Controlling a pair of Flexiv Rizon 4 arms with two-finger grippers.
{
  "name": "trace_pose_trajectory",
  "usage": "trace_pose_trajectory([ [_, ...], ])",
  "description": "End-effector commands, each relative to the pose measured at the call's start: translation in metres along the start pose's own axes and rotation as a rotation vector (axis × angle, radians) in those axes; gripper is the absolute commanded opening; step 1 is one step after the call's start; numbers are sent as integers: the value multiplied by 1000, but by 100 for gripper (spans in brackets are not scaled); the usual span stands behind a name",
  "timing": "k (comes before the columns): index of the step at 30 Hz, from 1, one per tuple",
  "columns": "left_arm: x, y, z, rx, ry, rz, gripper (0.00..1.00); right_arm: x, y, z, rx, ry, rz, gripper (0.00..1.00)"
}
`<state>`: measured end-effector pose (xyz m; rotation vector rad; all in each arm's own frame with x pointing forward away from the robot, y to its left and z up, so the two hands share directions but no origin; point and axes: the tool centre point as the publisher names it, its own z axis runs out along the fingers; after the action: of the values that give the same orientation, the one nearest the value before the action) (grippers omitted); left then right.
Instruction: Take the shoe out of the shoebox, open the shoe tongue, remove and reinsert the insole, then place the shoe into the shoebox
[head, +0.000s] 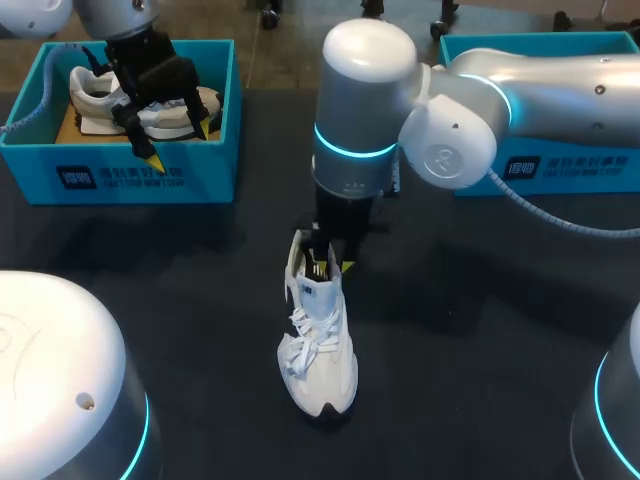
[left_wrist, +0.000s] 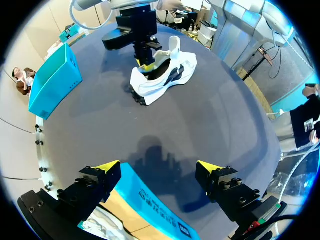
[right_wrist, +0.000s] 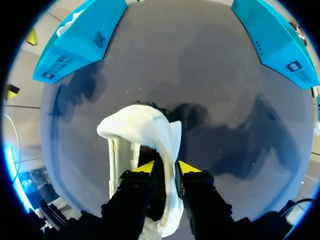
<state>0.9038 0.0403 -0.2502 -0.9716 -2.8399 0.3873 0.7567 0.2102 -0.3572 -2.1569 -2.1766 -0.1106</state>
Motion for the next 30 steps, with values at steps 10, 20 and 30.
trace_pose_trajectory([
  [10, 0, 0, -1, -3, 1, 0, 100, -1, -20, -46, -79, -16, -14, 30],
  [20, 0, 0, -1, -3, 1, 0, 100, 24, -26, -52, -121, -1, -51, 0],
  [30, 0, 0, -1, -3, 1, 0, 100, 39, -26, -44, -141, 43, -43, 0],
])
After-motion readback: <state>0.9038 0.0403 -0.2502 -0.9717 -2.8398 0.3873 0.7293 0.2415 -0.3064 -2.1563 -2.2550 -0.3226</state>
